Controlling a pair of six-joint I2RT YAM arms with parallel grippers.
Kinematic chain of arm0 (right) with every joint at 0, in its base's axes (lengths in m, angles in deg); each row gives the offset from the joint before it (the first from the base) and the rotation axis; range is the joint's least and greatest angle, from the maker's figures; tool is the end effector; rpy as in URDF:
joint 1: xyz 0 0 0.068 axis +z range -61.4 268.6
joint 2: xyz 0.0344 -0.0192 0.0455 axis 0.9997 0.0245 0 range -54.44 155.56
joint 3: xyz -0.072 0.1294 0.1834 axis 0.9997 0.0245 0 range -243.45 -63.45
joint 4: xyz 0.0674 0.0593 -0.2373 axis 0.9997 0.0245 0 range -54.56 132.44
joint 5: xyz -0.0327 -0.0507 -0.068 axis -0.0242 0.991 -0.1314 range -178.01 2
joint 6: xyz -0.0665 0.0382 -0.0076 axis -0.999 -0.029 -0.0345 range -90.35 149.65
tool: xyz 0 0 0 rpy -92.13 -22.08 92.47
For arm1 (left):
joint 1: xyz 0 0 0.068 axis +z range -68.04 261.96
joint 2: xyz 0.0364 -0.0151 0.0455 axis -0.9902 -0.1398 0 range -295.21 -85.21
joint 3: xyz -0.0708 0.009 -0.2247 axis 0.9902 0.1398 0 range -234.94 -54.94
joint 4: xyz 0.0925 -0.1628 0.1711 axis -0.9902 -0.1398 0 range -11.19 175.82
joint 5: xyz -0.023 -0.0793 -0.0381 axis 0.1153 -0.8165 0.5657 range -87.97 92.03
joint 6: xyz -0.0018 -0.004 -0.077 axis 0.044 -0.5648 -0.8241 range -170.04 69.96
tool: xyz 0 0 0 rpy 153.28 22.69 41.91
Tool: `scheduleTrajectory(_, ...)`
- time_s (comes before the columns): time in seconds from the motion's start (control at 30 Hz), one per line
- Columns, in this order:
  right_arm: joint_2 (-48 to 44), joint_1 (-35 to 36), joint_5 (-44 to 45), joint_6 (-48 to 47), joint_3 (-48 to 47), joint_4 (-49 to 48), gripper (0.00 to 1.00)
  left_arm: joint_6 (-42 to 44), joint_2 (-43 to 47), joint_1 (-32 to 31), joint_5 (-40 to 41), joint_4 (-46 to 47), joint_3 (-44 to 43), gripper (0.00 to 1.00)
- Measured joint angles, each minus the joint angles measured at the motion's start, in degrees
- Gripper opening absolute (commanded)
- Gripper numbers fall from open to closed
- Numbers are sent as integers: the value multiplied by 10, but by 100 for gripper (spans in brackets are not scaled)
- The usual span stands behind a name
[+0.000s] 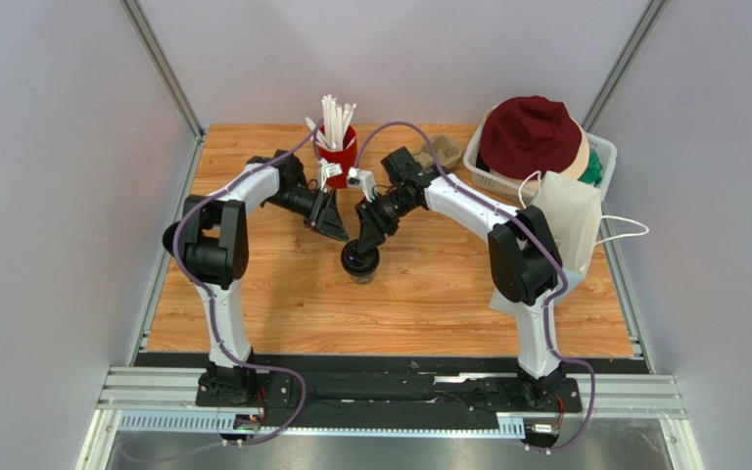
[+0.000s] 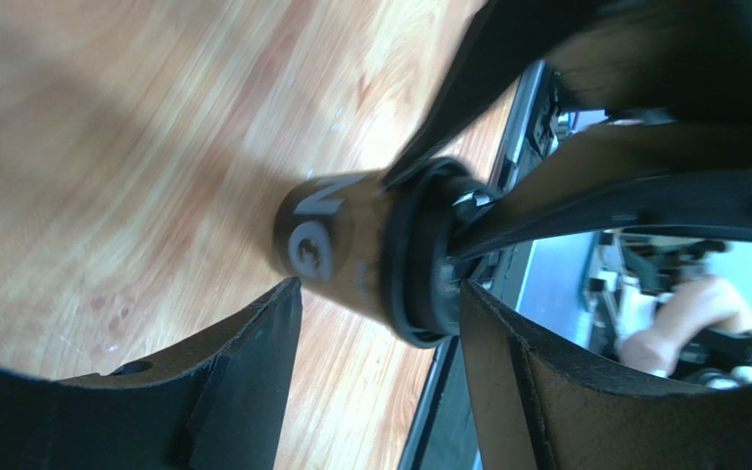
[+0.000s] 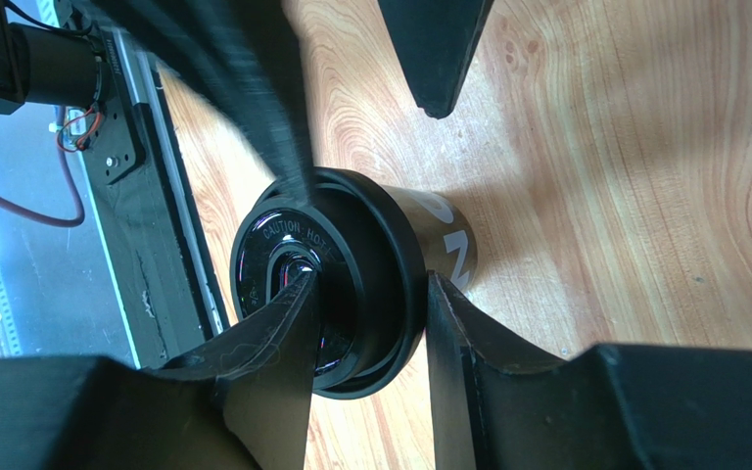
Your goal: Pack the takeout coffee
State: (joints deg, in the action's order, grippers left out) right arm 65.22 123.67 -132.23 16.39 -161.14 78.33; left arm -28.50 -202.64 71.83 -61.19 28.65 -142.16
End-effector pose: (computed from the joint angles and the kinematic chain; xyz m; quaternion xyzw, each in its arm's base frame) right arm 0.3215 0.2817 0.1671 -0.4449 0.7915 0.3989 0.1285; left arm 0.3474 -0.1216 0.1430 0.2439 0.8158 -0.5195 0.0715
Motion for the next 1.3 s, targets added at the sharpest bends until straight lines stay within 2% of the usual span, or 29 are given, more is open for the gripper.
scheduleTrajectory(0.1,-9,2,11,10,9,-6,44,0,36,-3,-4,5,-11,71)
scheduleTrajectory(0.27,-37,3,41,29,41,-29,57,5,82,-4,-12,6,-14,71)
scheduleTrajectory(0.33,-46,3,62,31,48,-33,63,7,86,-4,-12,6,-13,71)
scheduleTrajectory(0.7,-66,-10,111,33,51,-27,75,23,86,-4,-6,-11,10,71)
scheduleTrajectory(0.93,-113,-29,113,24,50,-3,79,26,108,-4,22,-23,13,71)
scheduleTrajectory(1.2,-166,-28,74,-19,49,52,80,36,198,-4,67,-50,22,72)
scheduleTrajectory(1.27,-175,-26,72,-40,49,80,80,44,219,-4,87,-69,22,89)
scheduleTrajectory(1.3,-182,-26,72,-54,49,97,81,47,233,-4,104,-76,22,91)
